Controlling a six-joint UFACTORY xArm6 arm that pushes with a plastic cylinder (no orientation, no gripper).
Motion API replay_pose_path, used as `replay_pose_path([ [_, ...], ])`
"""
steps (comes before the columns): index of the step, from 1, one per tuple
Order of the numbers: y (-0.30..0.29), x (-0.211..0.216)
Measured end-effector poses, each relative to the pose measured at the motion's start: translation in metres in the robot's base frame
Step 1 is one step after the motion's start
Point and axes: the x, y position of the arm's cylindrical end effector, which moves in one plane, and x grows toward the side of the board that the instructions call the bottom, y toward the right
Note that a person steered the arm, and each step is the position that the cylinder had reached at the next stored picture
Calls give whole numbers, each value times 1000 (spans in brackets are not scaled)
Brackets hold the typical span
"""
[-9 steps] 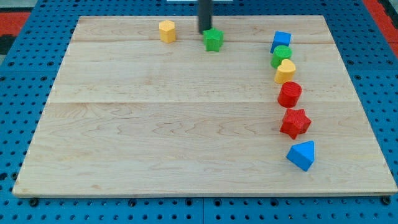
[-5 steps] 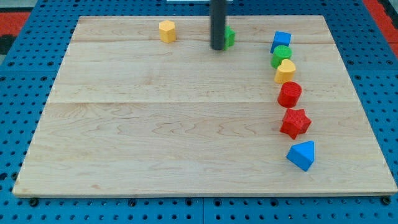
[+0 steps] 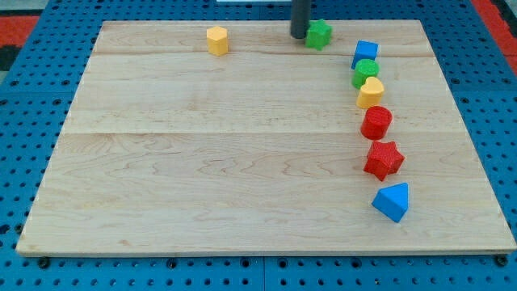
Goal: Place the green star top of the blue cube to form a vertical line
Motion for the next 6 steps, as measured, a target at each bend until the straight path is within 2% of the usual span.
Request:
replay_pose_path([
  [1, 41, 0],
  [2, 44, 0],
  [3, -38, 9],
  [4, -89, -32],
  [5, -128, -15],
  [6, -128, 59],
])
